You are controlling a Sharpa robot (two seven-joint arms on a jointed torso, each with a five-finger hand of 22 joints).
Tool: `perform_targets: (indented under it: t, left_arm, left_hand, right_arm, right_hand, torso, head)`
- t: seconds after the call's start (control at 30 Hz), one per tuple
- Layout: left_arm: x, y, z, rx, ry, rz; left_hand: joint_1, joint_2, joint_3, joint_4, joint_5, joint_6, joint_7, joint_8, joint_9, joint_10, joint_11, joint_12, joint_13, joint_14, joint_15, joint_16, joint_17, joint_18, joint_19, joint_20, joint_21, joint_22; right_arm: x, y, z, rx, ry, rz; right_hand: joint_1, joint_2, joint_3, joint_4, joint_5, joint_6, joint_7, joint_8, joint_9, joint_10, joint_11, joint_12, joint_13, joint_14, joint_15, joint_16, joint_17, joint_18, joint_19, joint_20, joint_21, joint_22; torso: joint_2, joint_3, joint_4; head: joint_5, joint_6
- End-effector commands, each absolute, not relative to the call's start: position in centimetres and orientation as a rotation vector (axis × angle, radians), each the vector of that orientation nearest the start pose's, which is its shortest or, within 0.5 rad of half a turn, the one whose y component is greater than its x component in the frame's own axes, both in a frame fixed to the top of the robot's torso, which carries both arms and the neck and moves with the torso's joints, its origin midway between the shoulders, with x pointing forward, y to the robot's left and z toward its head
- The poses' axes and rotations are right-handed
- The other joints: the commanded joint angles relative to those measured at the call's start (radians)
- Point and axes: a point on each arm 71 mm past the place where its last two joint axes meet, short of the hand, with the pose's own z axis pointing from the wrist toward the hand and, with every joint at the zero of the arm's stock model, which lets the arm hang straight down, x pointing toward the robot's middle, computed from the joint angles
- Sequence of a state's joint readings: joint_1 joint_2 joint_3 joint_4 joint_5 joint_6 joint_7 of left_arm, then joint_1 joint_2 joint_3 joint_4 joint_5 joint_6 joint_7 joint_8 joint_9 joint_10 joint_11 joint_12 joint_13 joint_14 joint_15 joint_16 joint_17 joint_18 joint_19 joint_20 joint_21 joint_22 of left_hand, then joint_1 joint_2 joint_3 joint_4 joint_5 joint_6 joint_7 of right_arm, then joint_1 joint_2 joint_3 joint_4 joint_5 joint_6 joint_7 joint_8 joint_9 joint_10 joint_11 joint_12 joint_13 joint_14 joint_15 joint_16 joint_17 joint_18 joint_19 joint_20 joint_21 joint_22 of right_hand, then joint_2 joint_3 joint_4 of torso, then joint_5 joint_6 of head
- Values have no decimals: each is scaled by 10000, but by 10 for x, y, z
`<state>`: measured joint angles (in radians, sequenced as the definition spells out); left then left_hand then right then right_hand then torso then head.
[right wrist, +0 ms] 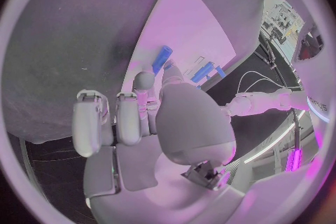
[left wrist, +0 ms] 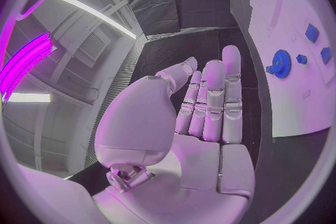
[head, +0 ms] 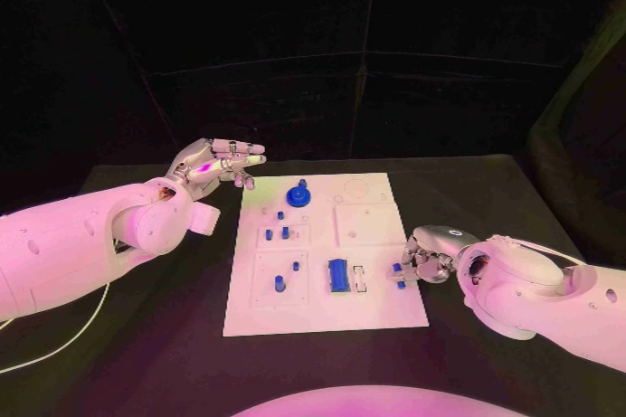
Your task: Assemble the parts on the task board
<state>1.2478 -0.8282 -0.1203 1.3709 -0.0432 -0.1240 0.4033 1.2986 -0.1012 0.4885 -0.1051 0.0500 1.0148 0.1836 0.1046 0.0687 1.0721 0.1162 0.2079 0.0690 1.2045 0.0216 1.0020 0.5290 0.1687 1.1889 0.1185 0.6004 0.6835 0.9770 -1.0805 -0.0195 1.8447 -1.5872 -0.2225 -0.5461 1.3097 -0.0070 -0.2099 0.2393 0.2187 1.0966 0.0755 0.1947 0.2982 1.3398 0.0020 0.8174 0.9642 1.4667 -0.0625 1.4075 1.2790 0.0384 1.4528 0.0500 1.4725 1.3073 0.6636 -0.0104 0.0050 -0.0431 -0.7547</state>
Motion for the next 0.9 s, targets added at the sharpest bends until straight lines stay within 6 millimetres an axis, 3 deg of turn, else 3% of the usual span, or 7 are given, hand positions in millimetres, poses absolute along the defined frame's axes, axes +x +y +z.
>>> perform_targets:
  t: [0.03, 0.27, 0.37, 0.47, 0.63, 0.8, 0.9]
  left_arm:
    - [511, 239, -189, -10205, 15030, -15719]
    - [511, 239, -189, -10207, 15044, -15719]
    - [511, 239, -189, -10207, 15048, -15718]
    - [511, 239, -189, -10211, 15051, -15713]
    - [510, 239, -190, -10216, 15050, -15701]
    - [510, 240, -190, -10218, 15051, -15700]
    - [510, 240, -190, -10220, 15049, -15694]
  left_hand:
    - [75, -7, 15, -71, 6, -6, 36, 49, -12, -68, -8, 32, -12, -79, 19, -31, -10, 143, -71, 8, -46, -16]
    - [75, -7, 15, -71, 6, -6, 36, 49, -12, -68, -8, 32, -12, -79, 19, -31, -10, 143, -71, 8, -46, -16]
    - [75, -7, 15, -71, 6, -6, 36, 49, -12, -68, -8, 32, -12, -79, 19, -31, -10, 143, -71, 8, -46, -16]
    - [75, -7, 15, -71, 6, -6, 36, 49, -12, -68, -8, 32, -12, -79, 19, -31, -10, 143, -71, 8, -46, -16]
    - [89, -4, 16, -90, 5, -5, 39, 54, -12, -76, -5, 49, -14, -86, 18, -27, -27, 143, -73, 6, -48, -19]
    - [89, -4, 16, -90, 5, -5, 39, 54, -12, -76, -5, 49, -14, -86, 18, -27, -27, 143, -73, 6, -48, -19]
    - [89, -4, 16, -90, 5, -5, 39, 54, -12, -76, -5, 49, -14, -86, 18, -27, -27, 143, -73, 6, -48, -19]
  right_arm:
    - [384, -238, -256, -1034, 20123, 2339]
    - [388, -228, -259, -1846, 19987, 2051]
    - [389, -224, -259, -2203, 19938, 1931]
    - [388, -221, -260, -2479, 19912, 1837]
    - [387, -220, -259, -2301, 19916, 1954]
    - [384, -221, -254, -898, 19771, 2646]
    - [381, -223, -250, 371, 19667, 3283]
  right_hand:
    - [142, -46, -43, -57, -44, 45, 15, -54, -34, 42, -33, -50, -16, 498, -30, -76, -25, 39, -11, -4, -20, 1010]
    - [946, 112, 134, -502, -57, 60, 2, -105, 11, -1, -63, -154, -45, 496, -61, -101, -27, 46, -32, -29, -45, 989]
    - [1561, 267, 426, -865, -711, 84, -8, -139, 26, -31, -82, -236, -76, 498, -83, -103, -8, 41, -22, -57, -41, 1005]
    - [1943, 353, 678, -1106, -692, 105, -11, -184, 21, -68, -95, -321, -113, 499, -92, -107, 4, 39, -20, -71, -42, 1010]
    - [1863, 324, 904, -1057, 231, 135, 1, -303, -16, -84, -91, -466, -188, 496, -81, -135, -9, 39, -18, -68, -48, 1013]
    - [1595, 256, 1293, -738, 1830, 178, -28, -428, -50, -23, -116, -469, -154, 518, -100, -103, 72, 28, 24, -83, -19, 1066]
    - [1389, 163, 1531, -486, 2244, 193, -39, -481, -56, 24, -123, -456, -129, 527, -102, -87, 109, 21, 46, -84, -3, 1094]
  torso:
    - [-5, -3, 2]
    - [-10, -7, 1]
    - [-13, -8, 5]
    - [-12, -14, 2]
    - [-18, -11, -5]
    - [-21, -9, 3]
    - [-19, -6, 6]
  head:
    - [-6, -28]
    - [2, -34]
    - [1, -43]
    - [2, -46]
    - [0, -30]
    - [-17, -34]
    - [-3, -30]
